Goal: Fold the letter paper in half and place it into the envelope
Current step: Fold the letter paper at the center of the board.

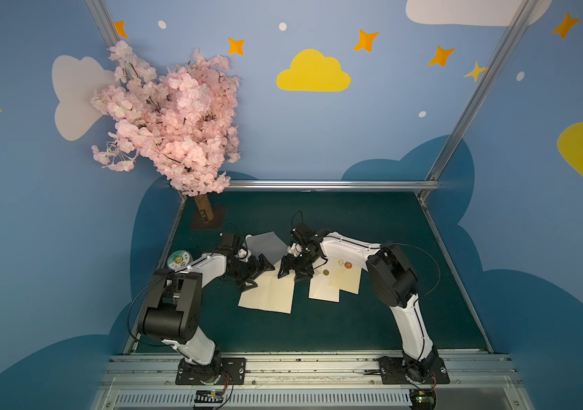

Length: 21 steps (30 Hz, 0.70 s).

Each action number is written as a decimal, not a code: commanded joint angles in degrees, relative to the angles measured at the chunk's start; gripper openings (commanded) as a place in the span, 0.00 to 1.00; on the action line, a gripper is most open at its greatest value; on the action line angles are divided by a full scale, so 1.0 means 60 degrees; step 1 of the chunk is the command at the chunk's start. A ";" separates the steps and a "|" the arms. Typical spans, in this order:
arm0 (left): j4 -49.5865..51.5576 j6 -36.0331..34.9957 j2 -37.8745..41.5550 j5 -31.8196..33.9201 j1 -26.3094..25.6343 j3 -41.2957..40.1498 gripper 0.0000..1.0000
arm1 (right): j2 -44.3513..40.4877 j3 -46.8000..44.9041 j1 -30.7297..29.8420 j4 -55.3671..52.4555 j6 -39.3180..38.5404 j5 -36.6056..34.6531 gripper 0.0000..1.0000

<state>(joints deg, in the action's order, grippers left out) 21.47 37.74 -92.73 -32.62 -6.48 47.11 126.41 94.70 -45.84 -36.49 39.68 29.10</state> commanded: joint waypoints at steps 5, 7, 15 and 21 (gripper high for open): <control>0.0245 -0.0063 -0.0475 0.0326 -0.0041 -0.0191 0.99 | 0.0411 -0.1255 0.0150 0.2533 -0.0101 0.0346 0.68; 0.0208 -0.0030 -0.0507 0.0328 -0.0033 -0.0188 0.99 | 0.0235 -0.1681 0.0157 0.3175 0.0019 0.0680 0.65; -0.0039 0.0167 -0.0610 0.0255 -0.0033 -0.0191 0.98 | -0.0227 -0.3203 0.0061 0.4984 0.0662 0.2042 0.62; -0.0245 0.0287 -0.0644 0.0251 -0.0046 -0.0222 0.98 | -0.0553 -0.4031 -0.0249 0.5590 0.0911 0.2559 0.76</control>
<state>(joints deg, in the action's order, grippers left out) 20.38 39.46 -93.47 -33.69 -6.37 47.27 121.84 74.37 -45.21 -0.67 43.70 44.45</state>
